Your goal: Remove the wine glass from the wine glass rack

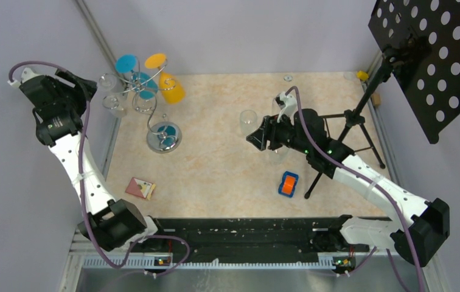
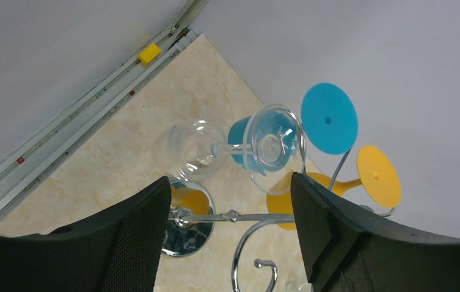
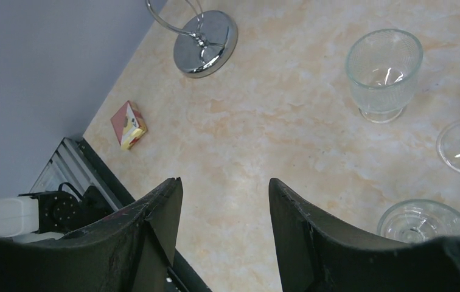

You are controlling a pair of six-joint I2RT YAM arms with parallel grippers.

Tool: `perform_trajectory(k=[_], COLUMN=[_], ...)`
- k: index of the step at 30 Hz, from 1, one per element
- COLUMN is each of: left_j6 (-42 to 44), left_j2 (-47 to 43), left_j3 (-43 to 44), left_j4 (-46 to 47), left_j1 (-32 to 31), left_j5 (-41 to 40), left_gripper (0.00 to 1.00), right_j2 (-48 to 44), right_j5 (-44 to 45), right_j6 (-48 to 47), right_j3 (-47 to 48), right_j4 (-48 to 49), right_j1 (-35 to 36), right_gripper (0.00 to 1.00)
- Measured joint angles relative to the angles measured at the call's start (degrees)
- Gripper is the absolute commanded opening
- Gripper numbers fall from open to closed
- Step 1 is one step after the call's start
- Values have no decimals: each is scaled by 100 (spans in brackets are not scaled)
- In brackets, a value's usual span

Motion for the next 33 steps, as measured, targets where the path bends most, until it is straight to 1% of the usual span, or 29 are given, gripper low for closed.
perform_trajectory(k=[4, 7, 12, 21, 25, 33], left_j6=[-11, -11, 0, 116, 111, 9], left_j2=[197, 313, 439, 621, 776, 901], left_j3=[-144, -304, -444, -461, -413, -326], left_j4=[267, 494, 634, 841, 986, 1294], left_j1=[2, 11, 11, 11, 11, 15], left_j5=[24, 212, 437, 671, 745, 850], left_gripper=[74, 74, 74, 70, 61, 30], right_j2=[-2, -2, -2, -164, -192, -190], right_j5=[-13, -22, -35, -131, -160, -295], right_j6=[2, 0, 0, 46, 50, 92], right_j3=[-2, -2, -2, -87, -87, -87], right_j4=[74, 70, 68, 79, 87, 83], right_j1=[0, 0, 0, 0, 0, 0], right_gripper=[56, 56, 56, 56, 56, 55])
